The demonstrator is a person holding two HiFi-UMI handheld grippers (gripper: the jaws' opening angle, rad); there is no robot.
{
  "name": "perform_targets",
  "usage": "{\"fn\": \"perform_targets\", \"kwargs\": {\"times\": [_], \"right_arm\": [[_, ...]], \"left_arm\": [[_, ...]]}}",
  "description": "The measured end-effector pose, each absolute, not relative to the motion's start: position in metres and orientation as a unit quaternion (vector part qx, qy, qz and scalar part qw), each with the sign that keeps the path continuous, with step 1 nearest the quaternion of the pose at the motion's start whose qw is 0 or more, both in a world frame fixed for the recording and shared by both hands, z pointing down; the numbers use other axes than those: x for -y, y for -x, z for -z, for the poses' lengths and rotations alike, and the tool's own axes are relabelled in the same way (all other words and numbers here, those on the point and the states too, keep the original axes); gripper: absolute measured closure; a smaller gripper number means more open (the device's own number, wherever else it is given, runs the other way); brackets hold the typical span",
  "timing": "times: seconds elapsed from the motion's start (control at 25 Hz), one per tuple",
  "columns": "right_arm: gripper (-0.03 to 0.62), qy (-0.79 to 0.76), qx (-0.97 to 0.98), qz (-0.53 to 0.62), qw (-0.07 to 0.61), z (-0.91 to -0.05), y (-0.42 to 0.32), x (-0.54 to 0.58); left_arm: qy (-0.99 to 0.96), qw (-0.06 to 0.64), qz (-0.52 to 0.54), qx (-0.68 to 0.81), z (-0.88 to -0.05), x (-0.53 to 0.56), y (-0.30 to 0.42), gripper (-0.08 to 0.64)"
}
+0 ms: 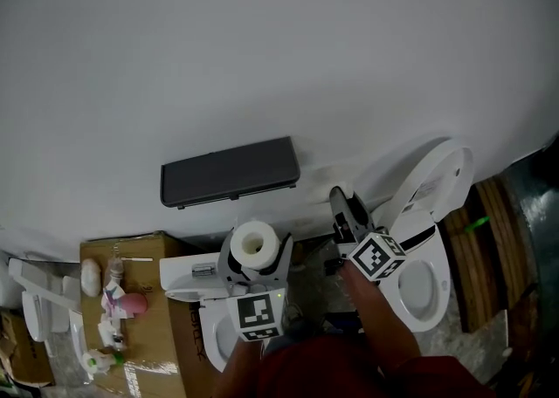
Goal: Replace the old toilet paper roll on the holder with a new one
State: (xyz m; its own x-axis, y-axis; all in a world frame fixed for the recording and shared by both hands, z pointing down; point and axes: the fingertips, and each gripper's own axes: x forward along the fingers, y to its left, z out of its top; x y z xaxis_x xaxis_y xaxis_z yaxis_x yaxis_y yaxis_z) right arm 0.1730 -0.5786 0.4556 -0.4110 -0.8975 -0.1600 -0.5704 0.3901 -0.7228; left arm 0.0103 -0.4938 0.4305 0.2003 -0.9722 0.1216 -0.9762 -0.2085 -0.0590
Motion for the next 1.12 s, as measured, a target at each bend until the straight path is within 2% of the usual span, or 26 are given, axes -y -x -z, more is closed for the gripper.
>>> {"fn": "perform_targets", "kwargs": {"times": [0.08, 0.24, 0.36, 1.12], "right_arm": [[0.42, 0.489, -0.813, 0.235, 0.211, -0.449, -0.168, 0.571], [0.422, 0.54, -0.839, 0.066, 0.028, -0.447, -0.156, 0.555], [0.423, 0.553, -0.832, -0.01, -0.041, -0.445, -0.153, 0.542], [0.425, 0.543, -0.838, -0.018, -0.045, -0.446, -0.152, 0.517]], "left_arm": [[-0.775, 0.016, -0.064, 0.629, -0.43, 0.494, -0.012, 0.117], [-0.768, 0.0, -0.075, 0.636, -0.43, 0.494, -0.01, 0.117], [-0.759, -0.01, -0.091, 0.644, -0.435, 0.495, -0.007, 0.117], [-0.758, 0.005, -0.085, 0.646, -0.444, 0.482, -0.009, 0.117]]}}
